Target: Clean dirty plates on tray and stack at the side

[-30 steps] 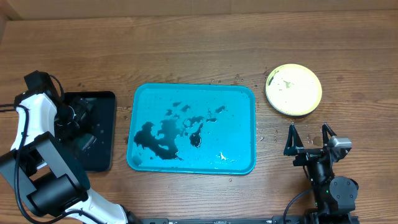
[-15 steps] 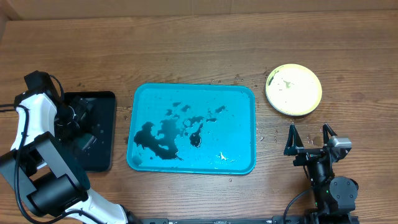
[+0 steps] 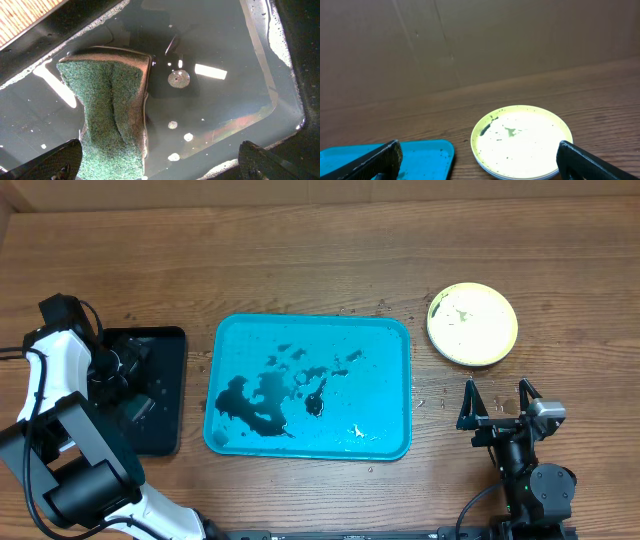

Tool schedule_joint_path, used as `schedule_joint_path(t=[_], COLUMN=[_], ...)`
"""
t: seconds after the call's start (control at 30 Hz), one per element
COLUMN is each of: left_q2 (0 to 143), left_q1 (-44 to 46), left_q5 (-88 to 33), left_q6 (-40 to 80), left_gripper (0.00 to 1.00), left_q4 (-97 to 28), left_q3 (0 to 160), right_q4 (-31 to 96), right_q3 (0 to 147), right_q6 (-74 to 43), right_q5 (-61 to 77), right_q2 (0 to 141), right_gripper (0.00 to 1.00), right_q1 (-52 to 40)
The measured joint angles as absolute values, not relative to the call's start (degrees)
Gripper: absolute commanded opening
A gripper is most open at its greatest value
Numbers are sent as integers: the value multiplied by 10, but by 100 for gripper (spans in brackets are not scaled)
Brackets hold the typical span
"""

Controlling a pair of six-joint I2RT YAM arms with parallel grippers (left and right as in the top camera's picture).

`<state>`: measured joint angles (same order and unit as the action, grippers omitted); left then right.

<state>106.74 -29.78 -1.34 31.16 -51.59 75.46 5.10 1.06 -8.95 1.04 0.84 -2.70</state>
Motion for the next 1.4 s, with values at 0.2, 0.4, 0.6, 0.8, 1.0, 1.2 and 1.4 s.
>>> schedule_joint_path(t=[0.2,0.4,0.6,0.8,1.0,1.2,1.4], left_q2=[1068,1067,1061,961,821,712,606], left_q1=[-298,-298,-298,-296,-249,-150,-90], left_q5=[-13,-13,-35,-80,-110,-122,-129], left_q6=[312,312,312,286,221,134,66], left_gripper=[100,100,100,100,100,100,100], left_q4=[-516,-516,-502,-495,-456,-332,-214], left_q3=[755,755,755,755,744,640,478], right_q4=[51,51,51,51,51,52,51], right_q3=[11,11,11,11,11,11,11], right_q6=[-90,-90,-90,-90,-89,-89,-89], right_q5=[10,11,11,10,10,11,10], right_q2=[8,8,8,8,8,8,8], right_gripper=[100,100,100,100,100,100,100], right_q1=[-27,-27,-27,-27,-27,-27,-27])
